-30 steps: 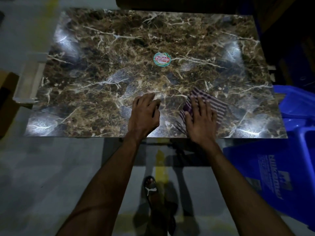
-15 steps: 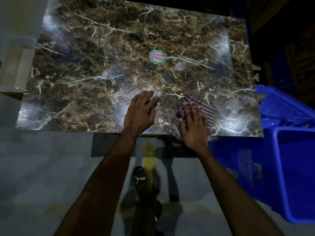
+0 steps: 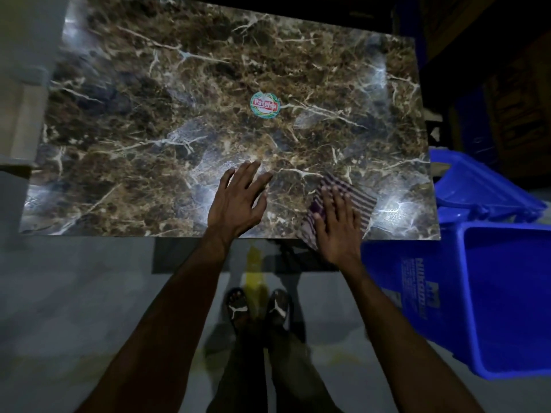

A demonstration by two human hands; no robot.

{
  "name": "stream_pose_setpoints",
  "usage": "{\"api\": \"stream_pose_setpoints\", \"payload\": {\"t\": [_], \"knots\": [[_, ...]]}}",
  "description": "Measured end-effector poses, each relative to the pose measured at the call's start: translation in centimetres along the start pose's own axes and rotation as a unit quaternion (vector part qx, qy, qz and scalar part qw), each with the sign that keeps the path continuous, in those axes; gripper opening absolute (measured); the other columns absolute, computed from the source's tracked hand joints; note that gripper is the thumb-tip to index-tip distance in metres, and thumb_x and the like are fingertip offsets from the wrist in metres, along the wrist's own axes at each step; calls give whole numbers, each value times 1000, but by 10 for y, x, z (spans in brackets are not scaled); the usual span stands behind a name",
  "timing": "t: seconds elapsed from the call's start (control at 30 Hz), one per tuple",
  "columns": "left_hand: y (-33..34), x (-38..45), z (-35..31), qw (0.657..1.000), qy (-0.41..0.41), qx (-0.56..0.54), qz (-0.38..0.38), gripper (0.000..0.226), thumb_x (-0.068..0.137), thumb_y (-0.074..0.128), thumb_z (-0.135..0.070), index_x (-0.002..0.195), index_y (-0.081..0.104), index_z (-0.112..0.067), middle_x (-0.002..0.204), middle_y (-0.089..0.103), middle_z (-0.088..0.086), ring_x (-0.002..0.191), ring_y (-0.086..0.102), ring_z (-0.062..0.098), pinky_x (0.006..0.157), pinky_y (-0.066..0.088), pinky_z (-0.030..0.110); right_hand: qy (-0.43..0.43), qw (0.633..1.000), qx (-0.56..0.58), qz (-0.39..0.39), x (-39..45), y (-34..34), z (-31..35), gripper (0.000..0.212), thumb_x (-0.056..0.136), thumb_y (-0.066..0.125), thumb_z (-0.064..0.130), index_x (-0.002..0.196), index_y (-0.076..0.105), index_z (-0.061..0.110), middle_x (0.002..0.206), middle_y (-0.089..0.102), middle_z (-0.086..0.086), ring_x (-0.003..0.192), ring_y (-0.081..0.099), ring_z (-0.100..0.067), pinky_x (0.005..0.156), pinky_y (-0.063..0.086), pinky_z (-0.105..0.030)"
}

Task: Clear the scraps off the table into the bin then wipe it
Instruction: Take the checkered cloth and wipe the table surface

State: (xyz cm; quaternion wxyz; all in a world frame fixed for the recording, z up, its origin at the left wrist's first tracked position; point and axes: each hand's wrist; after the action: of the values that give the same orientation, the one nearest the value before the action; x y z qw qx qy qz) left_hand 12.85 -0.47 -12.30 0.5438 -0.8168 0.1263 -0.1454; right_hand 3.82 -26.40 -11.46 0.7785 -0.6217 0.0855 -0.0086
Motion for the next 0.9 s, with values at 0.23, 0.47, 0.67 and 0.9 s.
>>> {"api": "stream_pose_setpoints", "payload": {"t": [0.23, 0.47, 0.67, 0.9], "knots": [[1, 0, 0, 1000, -5, 11, 19, 55, 105, 48, -46, 158, 38, -36, 170, 24, -2, 157, 18, 20, 127, 10, 42, -64, 998, 1, -13, 15, 8, 37, 61, 110, 28, 45, 167, 14, 28, 175, 11, 1, 162, 5, -23, 128, 14, -50], [-7, 1, -6, 999, -10, 18, 45, 57, 107, 44, -48, 161, 30, -39, 172, 18, -5, 159, 13, 19, 126, 8, 41, -54, 998, 16, 23, -9, -13, -14, 60, 109, 26, 47, 167, 16, 31, 174, 13, 3, 162, 6, -20, 126, 18, -48], [-5, 9, -10, 997, -5, 61, 47, 53, 104, 48, -44, 155, 43, -32, 165, 33, 5, 150, 32, 30, 120, 23, 52, -3, 1000, 24, 10, 53, -11, 19, 62, 109, 24, 46, 166, 20, 23, 174, 13, -5, 161, 6, -27, 128, 13, -54], [10, 34, -59, 986, -161, 34, -15, 32, 94, 51, -39, 123, 53, -26, 137, 46, 6, 124, 42, 31, 109, 28, 59, -125, 990, 23, 57, -2, -13, -4, 61, 108, 33, 44, 166, 16, 34, 174, 14, 3, 161, 7, -20, 128, 12, -48]]}}
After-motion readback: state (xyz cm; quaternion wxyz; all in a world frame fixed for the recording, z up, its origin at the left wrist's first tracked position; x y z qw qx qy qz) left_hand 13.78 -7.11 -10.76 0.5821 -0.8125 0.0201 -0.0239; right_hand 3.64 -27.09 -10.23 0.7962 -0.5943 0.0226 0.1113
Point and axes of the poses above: each hand's wrist, its own x-axis towards the middle knuckle, its own y-axis out of the palm, z = x × y
